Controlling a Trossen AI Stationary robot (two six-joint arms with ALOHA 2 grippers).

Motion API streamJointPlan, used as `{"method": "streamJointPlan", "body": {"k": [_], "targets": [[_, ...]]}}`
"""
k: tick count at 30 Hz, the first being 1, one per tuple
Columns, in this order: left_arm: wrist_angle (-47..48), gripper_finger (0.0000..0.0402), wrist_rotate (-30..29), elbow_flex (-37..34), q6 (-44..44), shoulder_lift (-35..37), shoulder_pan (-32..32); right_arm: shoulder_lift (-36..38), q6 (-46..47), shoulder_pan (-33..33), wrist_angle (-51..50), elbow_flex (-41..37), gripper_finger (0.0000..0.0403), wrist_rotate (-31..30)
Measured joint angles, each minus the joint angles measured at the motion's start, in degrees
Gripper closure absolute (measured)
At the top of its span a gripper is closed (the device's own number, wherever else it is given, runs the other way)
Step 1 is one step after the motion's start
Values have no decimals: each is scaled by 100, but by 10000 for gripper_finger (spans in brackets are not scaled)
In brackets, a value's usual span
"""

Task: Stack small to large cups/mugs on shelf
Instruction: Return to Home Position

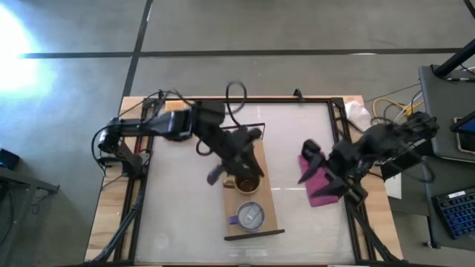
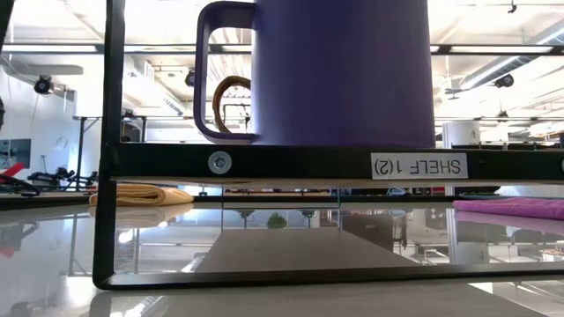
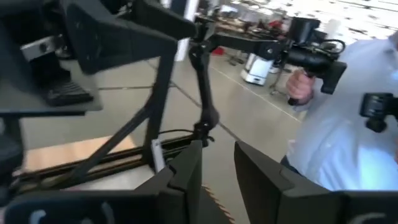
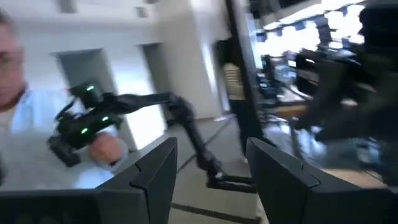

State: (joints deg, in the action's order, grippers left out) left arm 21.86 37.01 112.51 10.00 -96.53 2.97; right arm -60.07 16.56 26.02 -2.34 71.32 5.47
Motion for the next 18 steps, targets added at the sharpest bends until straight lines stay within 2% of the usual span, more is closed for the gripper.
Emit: {"method": "streamJointPlan", "body": {"k": [4, 7, 9, 15, 18], "targets": [[-789, 321, 0, -505, 59, 22, 284, -414, -95, -4, 539, -105, 216, 553], [-2021, 321, -55, -1095, 468, 193, 478, -619, -100, -15, 547, -150, 216, 796], [-2857, 321, -346, -1612, 613, 412, 566, -617, -204, -47, 533, -196, 216, 848], [-3712, 321, -1756, -3687, 706, 1632, 612, 361, -308, -352, 593, -954, 216, 845], [-4538, 321, -1964, -4760, 634, 2309, 642, 1060, -115, -476, 609, -1652, 216, 803]]}}
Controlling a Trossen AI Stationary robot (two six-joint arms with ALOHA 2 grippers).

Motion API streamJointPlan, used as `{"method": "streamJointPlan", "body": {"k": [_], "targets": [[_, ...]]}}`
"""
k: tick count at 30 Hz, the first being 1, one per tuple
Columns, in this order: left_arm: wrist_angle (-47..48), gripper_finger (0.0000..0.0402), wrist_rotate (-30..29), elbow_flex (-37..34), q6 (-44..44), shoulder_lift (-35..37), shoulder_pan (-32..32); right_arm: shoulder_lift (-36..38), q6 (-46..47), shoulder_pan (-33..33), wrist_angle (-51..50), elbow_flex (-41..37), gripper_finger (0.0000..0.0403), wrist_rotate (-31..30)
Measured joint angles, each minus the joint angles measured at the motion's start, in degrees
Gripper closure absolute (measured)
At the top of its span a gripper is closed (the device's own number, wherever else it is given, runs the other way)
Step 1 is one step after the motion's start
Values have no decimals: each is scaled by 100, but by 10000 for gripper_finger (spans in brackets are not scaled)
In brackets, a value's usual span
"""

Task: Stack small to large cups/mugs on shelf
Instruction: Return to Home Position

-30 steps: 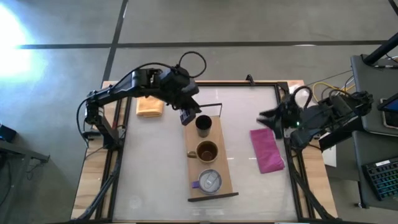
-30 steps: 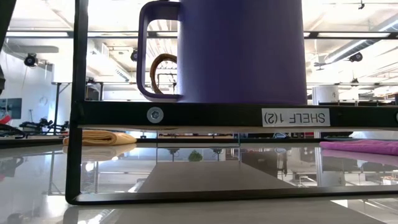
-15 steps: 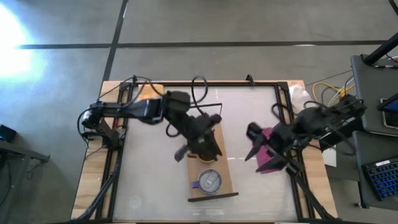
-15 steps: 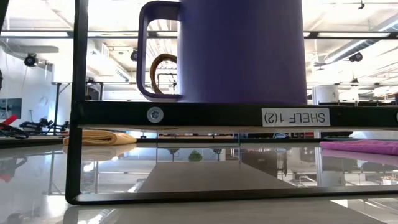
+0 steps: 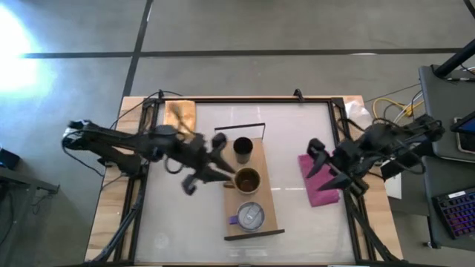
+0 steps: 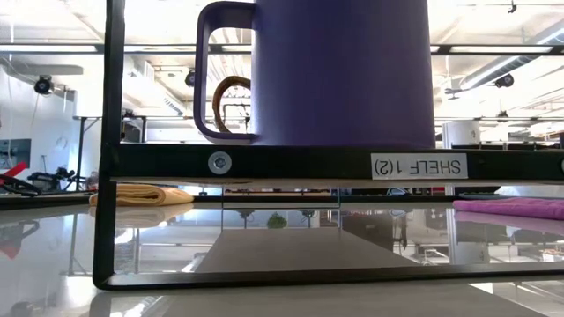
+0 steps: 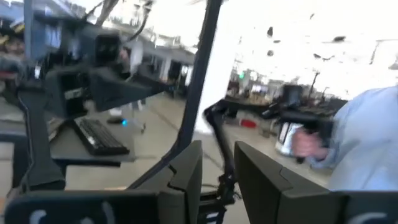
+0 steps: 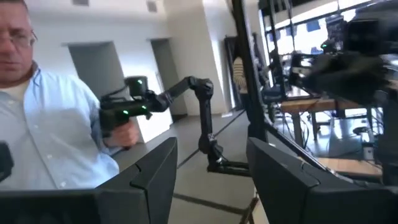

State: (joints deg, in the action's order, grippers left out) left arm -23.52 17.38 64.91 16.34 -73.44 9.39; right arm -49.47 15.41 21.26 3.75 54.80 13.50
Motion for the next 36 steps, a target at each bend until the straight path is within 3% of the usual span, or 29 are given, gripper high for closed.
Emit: {"method": "streamJointPlan", "body": {"k": [6, 11, 16, 23, 27, 36], "targets": [[-196, 321, -384, -1464, 141, 1143, -45, 1384, 231, -160, 137, -1173, 216, -254], [397, 321, -507, -2230, 416, 2196, -184, 2380, -173, -231, 75, -1814, 216, -830], [945, 321, -1067, -2827, 433, 3182, -191, 3243, -301, -232, -250, -2255, 216, -1336], [1840, 321, -1834, -3434, 422, 4426, -191, 3888, -246, -232, -615, -2651, 216, -1619], [2072, 321, -1928, -3825, 428, 4861, -191, 4175, -194, -234, -1028, -2896, 216, -1757], [2094, 321, -1941, -4757, 460, 6368, -191, 4932, -183, -232, -711, -3523, 216, -1828]]}}
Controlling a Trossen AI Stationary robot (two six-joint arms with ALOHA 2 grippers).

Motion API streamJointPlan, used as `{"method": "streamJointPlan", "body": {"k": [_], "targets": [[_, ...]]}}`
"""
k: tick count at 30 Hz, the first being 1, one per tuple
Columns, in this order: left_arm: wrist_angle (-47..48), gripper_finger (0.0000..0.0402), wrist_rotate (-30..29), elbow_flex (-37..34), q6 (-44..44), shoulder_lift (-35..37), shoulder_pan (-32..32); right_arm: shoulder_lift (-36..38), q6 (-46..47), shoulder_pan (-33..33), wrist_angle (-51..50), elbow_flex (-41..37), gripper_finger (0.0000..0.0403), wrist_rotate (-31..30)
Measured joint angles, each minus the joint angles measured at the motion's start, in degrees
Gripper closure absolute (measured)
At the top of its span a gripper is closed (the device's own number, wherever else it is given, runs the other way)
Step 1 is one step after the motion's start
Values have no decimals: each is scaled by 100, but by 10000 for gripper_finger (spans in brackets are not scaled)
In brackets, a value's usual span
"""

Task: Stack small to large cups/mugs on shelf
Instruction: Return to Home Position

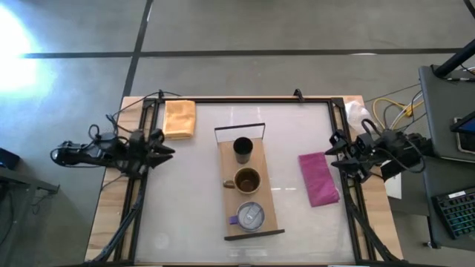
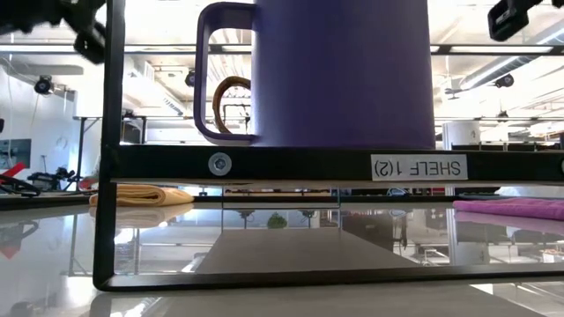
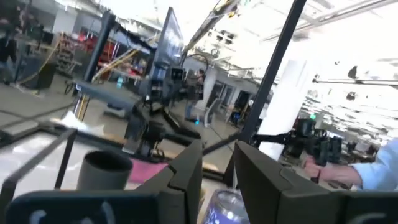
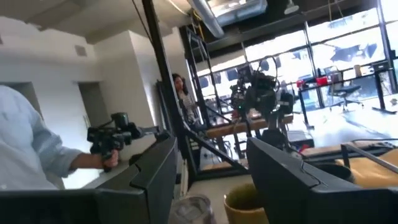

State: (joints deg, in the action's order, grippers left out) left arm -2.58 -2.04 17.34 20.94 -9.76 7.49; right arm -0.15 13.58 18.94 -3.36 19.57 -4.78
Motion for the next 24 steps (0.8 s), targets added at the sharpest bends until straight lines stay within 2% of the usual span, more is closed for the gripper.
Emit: {"method": "streamJointPlan", "body": {"k": [7, 15, 24], "targets": [[351, 321, -60, -726, 429, 888, 0, -30, -29, -2, 294, -463, 216, -326], [462, 321, -465, -1223, 913, 758, 0, 3, -91, -11, 947, -1056, 216, -477], [361, 321, -453, -1582, 1295, 654, 0, 11, 76, -15, 1451, -1655, 216, -1086]]}}
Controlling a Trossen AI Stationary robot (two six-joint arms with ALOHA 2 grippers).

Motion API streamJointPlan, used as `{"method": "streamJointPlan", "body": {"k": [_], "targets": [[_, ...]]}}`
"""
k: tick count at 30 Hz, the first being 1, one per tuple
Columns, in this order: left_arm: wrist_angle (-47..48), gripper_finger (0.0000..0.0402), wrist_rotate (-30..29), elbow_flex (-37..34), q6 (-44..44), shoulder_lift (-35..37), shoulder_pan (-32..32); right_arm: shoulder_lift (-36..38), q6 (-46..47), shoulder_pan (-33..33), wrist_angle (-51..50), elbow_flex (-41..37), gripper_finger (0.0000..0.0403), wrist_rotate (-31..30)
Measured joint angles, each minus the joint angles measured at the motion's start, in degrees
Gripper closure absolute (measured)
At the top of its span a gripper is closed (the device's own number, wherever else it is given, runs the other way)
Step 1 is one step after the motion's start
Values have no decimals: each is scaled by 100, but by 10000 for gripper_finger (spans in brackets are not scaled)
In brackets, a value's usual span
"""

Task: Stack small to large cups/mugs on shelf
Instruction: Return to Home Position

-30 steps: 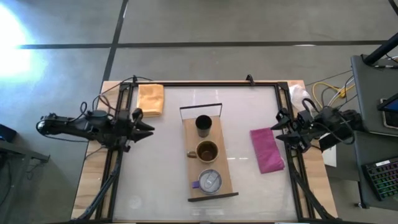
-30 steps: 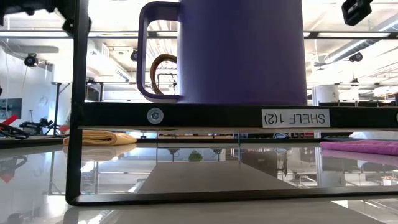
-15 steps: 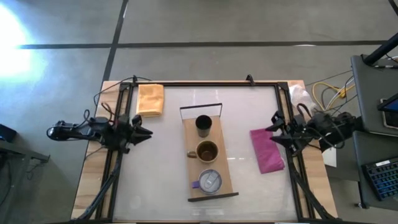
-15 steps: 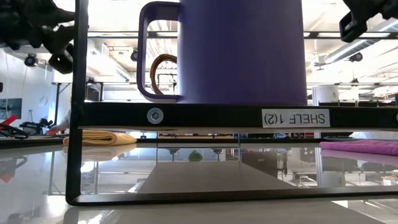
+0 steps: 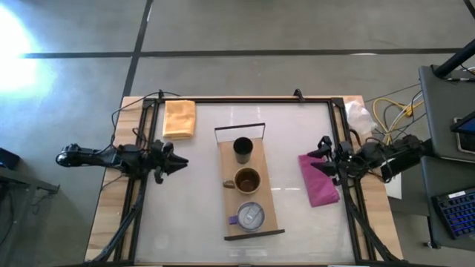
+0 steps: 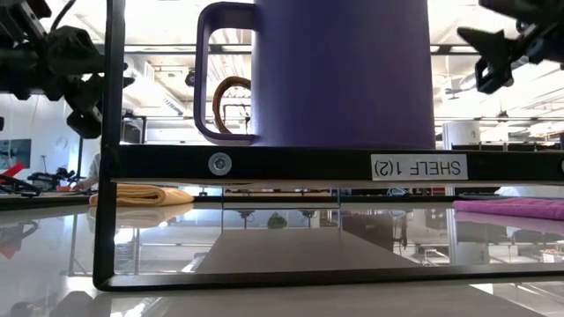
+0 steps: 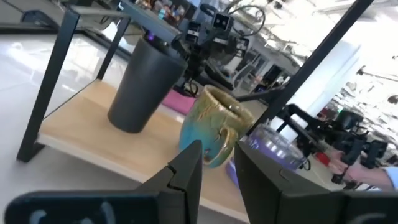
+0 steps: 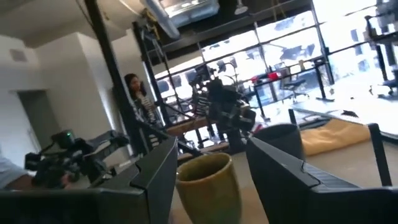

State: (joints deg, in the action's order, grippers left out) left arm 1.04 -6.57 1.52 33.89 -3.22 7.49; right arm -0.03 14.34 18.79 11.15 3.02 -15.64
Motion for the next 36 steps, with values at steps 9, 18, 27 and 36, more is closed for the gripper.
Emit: {"method": "streamJointPlan", "body": {"k": [9, 18, 27, 36], "targets": [[0, 321, 7, -2, -15, -336, 0, -13, 27, -7, 96, -252, 216, -107], [-9, 321, 7, -4, -9, -609, 0, -101, -683, -7, -371, -250, 216, -99], [-11, 321, 7, -7, -2, -804, 0, -195, -685, -7, -366, -250, 216, -96], [-11, 321, 9, -7, -2, -947, 0, -192, -685, -7, -364, -250, 216, -96]]}}
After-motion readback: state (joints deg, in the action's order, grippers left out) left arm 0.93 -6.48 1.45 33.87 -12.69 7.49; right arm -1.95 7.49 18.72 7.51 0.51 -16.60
